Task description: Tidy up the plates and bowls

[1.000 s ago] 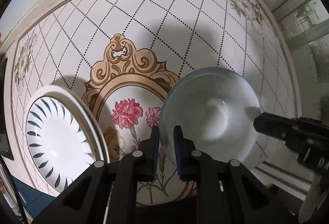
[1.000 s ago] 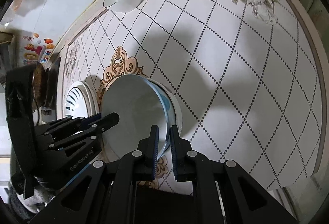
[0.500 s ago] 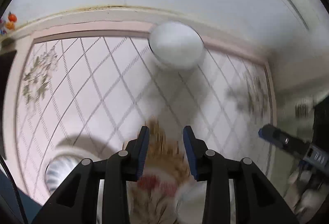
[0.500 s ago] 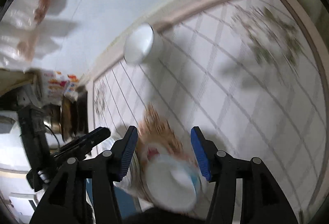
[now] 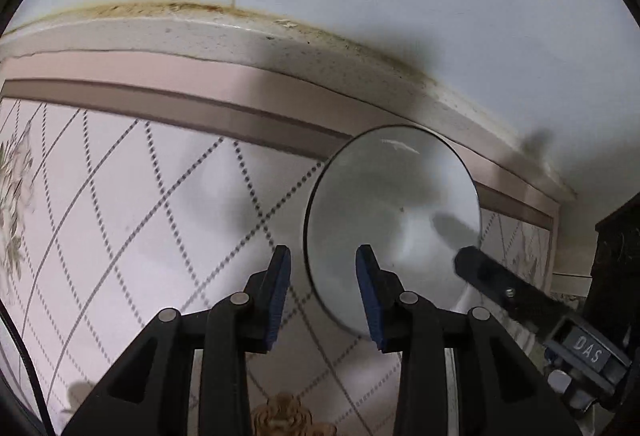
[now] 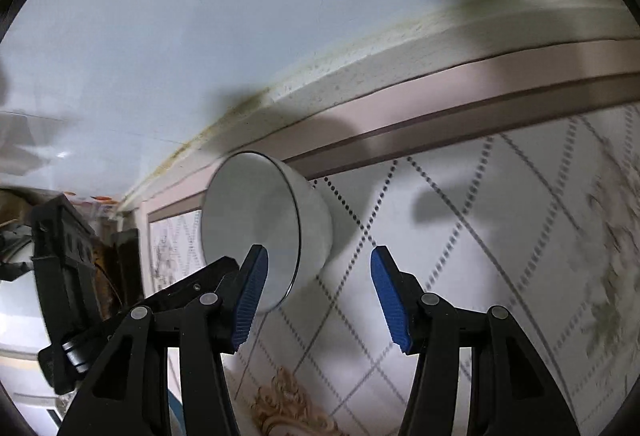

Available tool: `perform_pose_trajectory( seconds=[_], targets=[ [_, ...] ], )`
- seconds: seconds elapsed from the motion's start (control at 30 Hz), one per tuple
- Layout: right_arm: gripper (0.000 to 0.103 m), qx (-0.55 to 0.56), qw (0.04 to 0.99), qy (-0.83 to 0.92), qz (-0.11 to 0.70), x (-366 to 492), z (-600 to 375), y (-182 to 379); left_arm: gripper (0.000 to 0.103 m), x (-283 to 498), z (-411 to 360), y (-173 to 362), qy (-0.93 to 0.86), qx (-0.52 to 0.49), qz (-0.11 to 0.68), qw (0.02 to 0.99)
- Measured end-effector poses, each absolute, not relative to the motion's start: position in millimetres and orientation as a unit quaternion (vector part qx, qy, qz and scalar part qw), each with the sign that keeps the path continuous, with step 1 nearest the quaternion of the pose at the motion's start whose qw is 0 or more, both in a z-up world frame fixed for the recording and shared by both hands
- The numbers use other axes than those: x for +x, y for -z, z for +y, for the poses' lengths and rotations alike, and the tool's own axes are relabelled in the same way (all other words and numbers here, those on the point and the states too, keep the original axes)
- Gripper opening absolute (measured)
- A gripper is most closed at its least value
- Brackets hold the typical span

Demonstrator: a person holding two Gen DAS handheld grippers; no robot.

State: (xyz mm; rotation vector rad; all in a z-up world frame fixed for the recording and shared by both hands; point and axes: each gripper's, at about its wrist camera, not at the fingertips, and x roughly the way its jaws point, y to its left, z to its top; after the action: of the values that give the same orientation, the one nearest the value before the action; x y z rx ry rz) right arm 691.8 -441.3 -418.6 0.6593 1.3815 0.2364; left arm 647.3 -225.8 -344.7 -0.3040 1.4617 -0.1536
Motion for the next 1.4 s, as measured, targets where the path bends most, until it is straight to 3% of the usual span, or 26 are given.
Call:
perform_pose_trajectory(
  seconds=[0.03, 0.1, 0.13, 0.47, 0.7, 1.07, 1.4],
  targets=[
    [0.036, 0.296, 0.714, -0.111, 0.625, 695.0, -438.5, 422.5, 0.023, 647.7, -227.9, 345.5, 0.070, -0.135, 0.661, 0.735],
    [0.019, 0.288, 0.717, -0.111, 0.625, 699.4, -434.2, 426.6, 0.017, 652.6, -232.4, 347.9, 0.061, -0.118, 0.657, 0.742],
    [0.016, 0.286, 0.719, -0.113, 0.623, 700.1, -432.6, 426.8, 0.014, 651.4, -233.9, 347.3, 0.061, -0.110, 0.652, 0.748],
    [0.015, 0.241, 0.732, -0.112, 0.627, 687.4, -420.1, 419.4, 0.011, 622.7, -235.1, 327.3, 0.057, -0.082, 0.641, 0.761],
    [0.015, 0.235, 0.746, -0.115, 0.613, 649.6, -414.5, 384.5, 0.011, 583.6, -238.8, 288.3, 0.071, -0.054, 0.632, 0.770],
    [0.015, 0.236, 0.770, -0.113, 0.582, 536.4, -434.4, 298.6, 0.011, 481.1, -260.0, 213.1, 0.120, -0.025, 0.601, 0.790],
    [0.015, 0.245, 0.771, -0.097, 0.580, 431.7, -441.0, 273.8, 0.012, 416.0, -265.3, 212.9, 0.155, -0.005, 0.608, 0.779]
  ],
)
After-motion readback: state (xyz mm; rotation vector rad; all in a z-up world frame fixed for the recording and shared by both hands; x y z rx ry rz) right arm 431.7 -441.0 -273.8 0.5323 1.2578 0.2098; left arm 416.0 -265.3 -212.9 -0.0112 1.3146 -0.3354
